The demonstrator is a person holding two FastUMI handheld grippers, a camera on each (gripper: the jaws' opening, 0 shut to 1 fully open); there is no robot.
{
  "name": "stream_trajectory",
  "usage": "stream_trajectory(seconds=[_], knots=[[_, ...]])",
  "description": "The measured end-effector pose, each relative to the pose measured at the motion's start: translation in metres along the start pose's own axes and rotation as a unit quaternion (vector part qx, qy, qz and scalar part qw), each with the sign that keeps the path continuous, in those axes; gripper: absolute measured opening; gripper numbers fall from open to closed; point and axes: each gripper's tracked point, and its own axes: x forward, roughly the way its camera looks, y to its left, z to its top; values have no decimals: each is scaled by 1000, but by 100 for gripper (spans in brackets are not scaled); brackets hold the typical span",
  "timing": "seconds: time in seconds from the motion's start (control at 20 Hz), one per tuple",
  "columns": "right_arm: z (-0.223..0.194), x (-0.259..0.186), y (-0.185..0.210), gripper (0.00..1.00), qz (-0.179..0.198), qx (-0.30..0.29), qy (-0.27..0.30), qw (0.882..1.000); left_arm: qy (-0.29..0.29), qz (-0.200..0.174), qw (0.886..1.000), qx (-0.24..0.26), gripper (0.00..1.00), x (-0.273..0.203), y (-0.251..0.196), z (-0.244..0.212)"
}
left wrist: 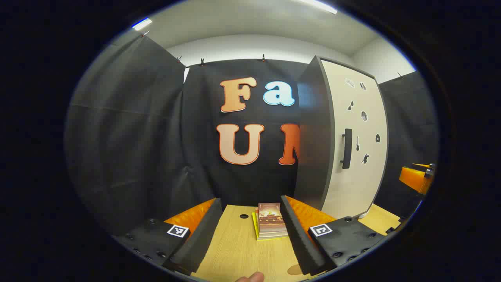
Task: Open the cabinet door with the right hand, grasp the bottle in the cabinet with the left hand and place it on the coaster, then close the cabinet door with the right hand.
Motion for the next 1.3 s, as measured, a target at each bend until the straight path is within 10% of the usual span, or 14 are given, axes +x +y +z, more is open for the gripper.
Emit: stream_trajectory(seconds=[1.3], knots=[[7,94,11,95,5,-8,6,1000,12,-7,1000,5,96,35,10,-11]])
